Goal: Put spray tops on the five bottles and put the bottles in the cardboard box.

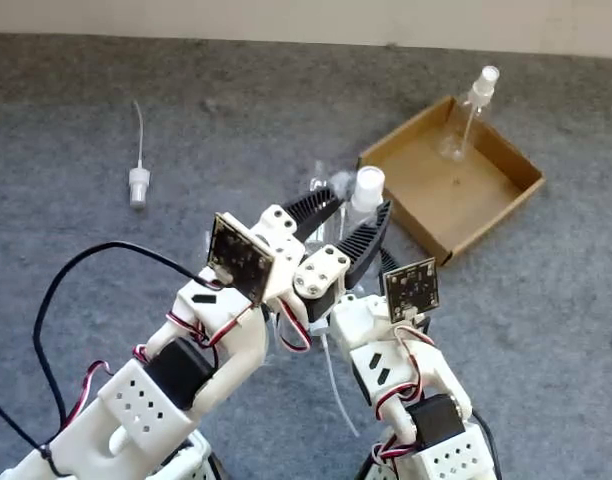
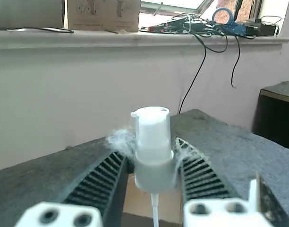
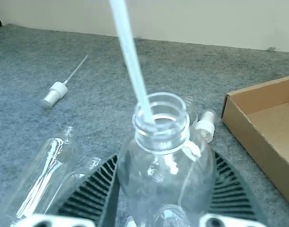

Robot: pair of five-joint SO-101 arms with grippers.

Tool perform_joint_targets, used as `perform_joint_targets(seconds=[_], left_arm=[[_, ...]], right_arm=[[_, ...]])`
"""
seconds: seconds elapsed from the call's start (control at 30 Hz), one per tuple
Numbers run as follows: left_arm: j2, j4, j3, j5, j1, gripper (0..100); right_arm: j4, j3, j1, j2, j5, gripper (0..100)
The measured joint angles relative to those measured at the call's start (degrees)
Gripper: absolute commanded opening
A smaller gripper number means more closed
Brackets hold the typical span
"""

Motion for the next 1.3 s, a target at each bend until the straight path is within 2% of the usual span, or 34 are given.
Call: perform_joint_targets(seconds=[0.13,0.33,1.3], left_arm=[[0.0,-2.46,3.16,0.26,-3.34,0],[0.0,-8.88,8.26,0.35,-3.78,0],[-1.23,-10.81,16.7,0.0,-1.58,0]], right_arm=[[0.0,0.0,0.0,0.0,0.0,20.0],[0.0,0.0,0.0,0.0,0.0,20.0],[0.0,0.0,-0.09,0.09,0.18,20.0]])
